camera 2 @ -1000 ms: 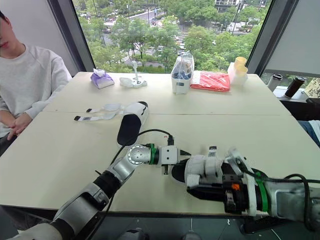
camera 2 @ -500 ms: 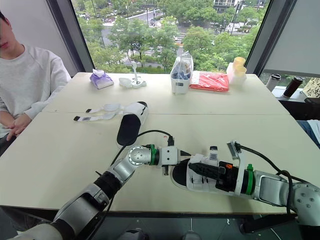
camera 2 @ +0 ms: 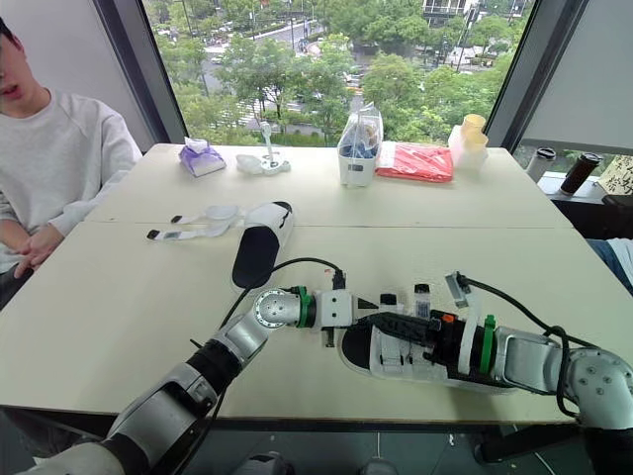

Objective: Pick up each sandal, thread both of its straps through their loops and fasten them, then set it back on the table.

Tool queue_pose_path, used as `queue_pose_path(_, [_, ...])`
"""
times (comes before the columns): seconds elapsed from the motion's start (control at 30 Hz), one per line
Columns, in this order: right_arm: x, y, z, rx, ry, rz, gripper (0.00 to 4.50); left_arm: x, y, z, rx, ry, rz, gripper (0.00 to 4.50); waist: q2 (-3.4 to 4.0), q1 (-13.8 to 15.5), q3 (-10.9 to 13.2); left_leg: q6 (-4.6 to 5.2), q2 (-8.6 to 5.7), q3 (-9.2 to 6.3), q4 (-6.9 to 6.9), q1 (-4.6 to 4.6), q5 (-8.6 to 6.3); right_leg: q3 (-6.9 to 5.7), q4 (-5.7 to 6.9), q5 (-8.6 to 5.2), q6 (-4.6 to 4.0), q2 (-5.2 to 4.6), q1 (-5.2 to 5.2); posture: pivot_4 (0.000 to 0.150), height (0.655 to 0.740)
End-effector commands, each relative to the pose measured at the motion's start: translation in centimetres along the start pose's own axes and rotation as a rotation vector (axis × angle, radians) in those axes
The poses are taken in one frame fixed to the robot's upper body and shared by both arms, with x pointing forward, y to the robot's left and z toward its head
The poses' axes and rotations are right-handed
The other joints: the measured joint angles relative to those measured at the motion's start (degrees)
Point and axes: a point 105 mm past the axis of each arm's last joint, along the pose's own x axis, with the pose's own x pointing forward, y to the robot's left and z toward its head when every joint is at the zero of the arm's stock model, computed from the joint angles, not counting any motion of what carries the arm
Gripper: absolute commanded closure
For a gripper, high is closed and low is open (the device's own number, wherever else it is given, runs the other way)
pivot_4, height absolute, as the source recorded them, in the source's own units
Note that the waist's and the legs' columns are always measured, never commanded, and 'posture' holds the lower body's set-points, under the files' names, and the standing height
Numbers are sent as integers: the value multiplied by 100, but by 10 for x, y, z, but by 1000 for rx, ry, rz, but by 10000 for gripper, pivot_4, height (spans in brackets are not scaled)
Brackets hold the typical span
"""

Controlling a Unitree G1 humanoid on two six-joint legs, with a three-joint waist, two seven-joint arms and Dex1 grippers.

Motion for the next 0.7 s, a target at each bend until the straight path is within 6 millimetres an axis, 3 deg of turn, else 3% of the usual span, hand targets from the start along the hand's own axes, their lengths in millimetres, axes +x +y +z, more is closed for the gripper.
queue_pose_path(0.03, [-11, 30, 29, -232, -43, 77, 10694, -7, -20, -38, -85, 148, -47, 33925, 0, 2, 0, 0, 0, 0, 0, 0, 0, -1, 0, 0, 1, 1, 0, 1500, 7400])
queue_pose_path(0.17, [-8, 29, 45, -407, -27, 44, 10694, -6, -19, -38, -87, 148, -49, 33925, 1, -2, 0, 0, 1, 0, -2, 0, 0, -3, 0, 0, 3, 3, -1, 1500, 7400])
queue_pose_path(0.3, [7, 2, 50, -606, 63, -73, 10694, -5, -19, -37, -87, 148, -52, 33925, -2, -4, 2, -1, 1, 1, -2, 0, 0, -3, 0, -2, 3, 3, -2, 1500, 7400])
queue_pose_path(0.57, [21, -20, 45, -605, 171, -20, 10694, -7, -17, -39, -92, 155, -33, 33925, -1, 4, 2, -1, -3, 0, -2, -7, 0, -3, 0, 7, 16, -1, -10, 1500, 7400])
queue_pose_path(0.63, [22, -19, 45, -580, 172, 6, 15680, -7, -16, -39, -94, 156, -29, 33925, -1, 3, 2, -1, -3, 0, -2, -7, 0, -2, -1, 6, 15, -1, -9, 1500, 7400])
queue_pose_path(0.7, [21, -16, 45, -566, 180, 29, 23762, -7, -16, -39, -96, 157, -26, 33925, 1, 4, 2, -1, -3, 0, -2, -7, 0, -2, 0, 7, 14, -2, -10, 1500, 7400])
